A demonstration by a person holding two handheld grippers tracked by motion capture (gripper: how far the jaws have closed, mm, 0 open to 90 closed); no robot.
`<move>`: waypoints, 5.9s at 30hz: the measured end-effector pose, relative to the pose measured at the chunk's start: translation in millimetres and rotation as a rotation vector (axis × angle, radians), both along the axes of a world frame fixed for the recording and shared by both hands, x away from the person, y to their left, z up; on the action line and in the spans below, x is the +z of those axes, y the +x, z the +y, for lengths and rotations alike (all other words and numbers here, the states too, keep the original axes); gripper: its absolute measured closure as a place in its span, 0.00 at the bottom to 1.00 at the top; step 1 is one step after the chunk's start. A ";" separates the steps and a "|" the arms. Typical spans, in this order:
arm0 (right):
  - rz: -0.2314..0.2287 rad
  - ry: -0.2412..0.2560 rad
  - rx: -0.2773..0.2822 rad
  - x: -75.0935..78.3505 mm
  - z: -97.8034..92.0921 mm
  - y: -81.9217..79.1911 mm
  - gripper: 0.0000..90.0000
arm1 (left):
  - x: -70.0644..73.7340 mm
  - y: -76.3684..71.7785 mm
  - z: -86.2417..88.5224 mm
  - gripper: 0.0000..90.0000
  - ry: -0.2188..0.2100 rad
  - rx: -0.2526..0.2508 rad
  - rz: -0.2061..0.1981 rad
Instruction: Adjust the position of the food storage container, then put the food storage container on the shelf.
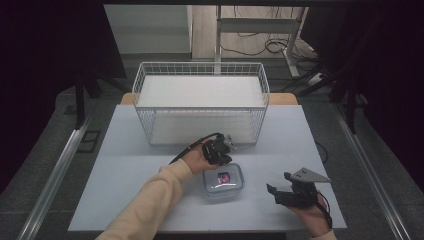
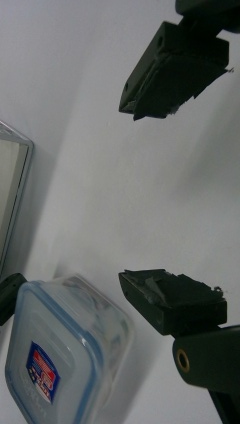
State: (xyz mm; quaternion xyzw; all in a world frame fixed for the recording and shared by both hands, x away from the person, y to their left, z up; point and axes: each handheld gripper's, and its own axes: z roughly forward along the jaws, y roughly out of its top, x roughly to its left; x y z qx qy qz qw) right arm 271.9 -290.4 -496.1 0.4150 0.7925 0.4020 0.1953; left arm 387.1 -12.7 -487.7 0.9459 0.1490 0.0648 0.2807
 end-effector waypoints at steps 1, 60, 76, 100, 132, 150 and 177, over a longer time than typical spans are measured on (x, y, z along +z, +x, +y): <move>-0.001 0.001 0.000 0.0 -0.4 0.1 0.22 | 0.4 -1.8 -2.7 1.00 -0.001 -0.006 0.003; 0.129 -0.059 0.213 3.8 14.1 13.5 0.99 | -2.2 -135.8 168.6 0.21 -0.257 0.476 -0.024; 0.165 -0.214 0.348 -9.0 78.5 35.7 0.99 | -9.2 -133.7 176.0 0.21 -0.286 0.505 0.015; 0.146 -0.207 0.432 -12.1 132.3 38.5 0.99 | -8.9 -129.9 185.0 0.22 -0.300 0.531 0.013; 0.104 0.210 0.203 8.2 73.6 16.0 0.21 | -6.6 -131.9 186.2 0.19 -0.379 0.568 0.036; 0.166 0.216 0.218 8.0 86.9 17.3 0.19 | -2.2 -124.9 186.3 0.19 -0.482 0.590 0.159; 0.264 0.220 0.251 -5.1 114.9 29.6 0.17 | -32.8 -91.6 151.2 0.16 -0.539 0.592 0.484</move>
